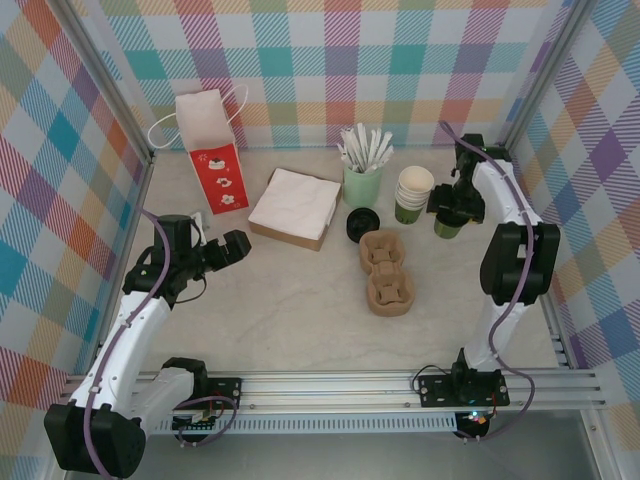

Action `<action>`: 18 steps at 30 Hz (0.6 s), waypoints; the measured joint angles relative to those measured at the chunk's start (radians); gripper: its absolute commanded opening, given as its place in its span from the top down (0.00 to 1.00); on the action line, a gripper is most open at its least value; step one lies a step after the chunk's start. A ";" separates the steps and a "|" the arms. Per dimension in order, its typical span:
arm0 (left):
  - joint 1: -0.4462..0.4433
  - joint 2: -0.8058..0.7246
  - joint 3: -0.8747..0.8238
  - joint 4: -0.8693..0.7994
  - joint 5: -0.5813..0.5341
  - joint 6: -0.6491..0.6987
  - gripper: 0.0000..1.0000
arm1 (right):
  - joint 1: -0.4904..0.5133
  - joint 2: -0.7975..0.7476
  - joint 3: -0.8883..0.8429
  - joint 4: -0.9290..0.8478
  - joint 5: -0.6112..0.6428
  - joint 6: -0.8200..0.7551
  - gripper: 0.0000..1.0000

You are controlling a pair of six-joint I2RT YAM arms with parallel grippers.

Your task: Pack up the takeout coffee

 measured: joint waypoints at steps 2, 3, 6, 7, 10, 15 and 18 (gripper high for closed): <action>0.000 0.000 0.000 0.000 0.003 0.000 0.00 | -0.004 0.031 0.023 0.004 -0.005 0.000 0.15; 0.000 0.000 0.000 0.000 0.004 0.000 0.00 | -0.006 0.043 0.026 0.008 -0.007 0.000 0.15; 0.000 0.000 0.000 0.000 0.008 0.000 0.00 | -0.012 0.073 0.026 0.010 -0.019 0.000 0.14; 0.000 0.000 0.000 0.000 0.008 0.000 0.00 | -0.014 0.082 0.026 0.011 -0.025 0.000 0.12; 0.000 0.000 0.000 0.000 0.008 0.000 0.00 | -0.017 0.090 0.026 0.019 -0.039 0.000 0.06; 0.000 0.000 0.000 0.000 0.010 0.000 0.00 | -0.017 0.089 0.022 0.023 -0.049 -0.001 0.00; 0.000 0.000 0.000 0.000 0.011 0.000 0.00 | -0.017 0.075 0.003 0.028 -0.049 -0.001 0.00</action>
